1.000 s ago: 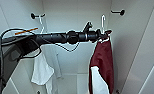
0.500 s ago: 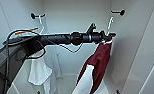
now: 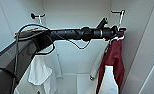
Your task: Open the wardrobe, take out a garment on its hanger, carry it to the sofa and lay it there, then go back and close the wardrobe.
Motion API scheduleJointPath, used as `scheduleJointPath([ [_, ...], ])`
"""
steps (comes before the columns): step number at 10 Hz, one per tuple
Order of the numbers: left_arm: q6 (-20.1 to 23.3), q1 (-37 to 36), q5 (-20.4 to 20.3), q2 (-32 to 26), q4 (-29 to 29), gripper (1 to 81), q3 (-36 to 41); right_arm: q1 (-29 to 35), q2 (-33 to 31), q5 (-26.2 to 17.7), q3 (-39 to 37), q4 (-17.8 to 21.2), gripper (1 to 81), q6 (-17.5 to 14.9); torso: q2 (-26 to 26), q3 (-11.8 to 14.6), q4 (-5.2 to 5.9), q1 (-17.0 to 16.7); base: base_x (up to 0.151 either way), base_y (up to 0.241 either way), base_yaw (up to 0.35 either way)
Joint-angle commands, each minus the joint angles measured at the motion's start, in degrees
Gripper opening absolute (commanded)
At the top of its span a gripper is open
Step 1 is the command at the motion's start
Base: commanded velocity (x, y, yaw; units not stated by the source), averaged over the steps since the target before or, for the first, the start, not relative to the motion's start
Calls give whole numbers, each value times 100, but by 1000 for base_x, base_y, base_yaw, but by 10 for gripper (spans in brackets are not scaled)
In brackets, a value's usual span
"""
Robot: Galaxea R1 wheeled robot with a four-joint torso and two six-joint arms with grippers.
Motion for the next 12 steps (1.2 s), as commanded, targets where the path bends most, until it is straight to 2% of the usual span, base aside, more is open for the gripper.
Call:
scheduleJointPath([
  [1, 113, -1155, -629, 16, 153, 10, 2, 175, 20, -225, 60, 37, 811, -11, 0, 0, 0, 0, 0, 0, 0],
  [5, 113, -1155, -664, -125, 153, 10, 169, 166, 19, -216, 60, 37, 811, -11, 0, 0, 0, 0, 0, 0, 0],
  [12, 113, -1042, -690, -406, 188, 10, 460, 166, 28, -225, 60, 46, 811, -3, 5, -2, 0, 2, -81, 0, 0],
])
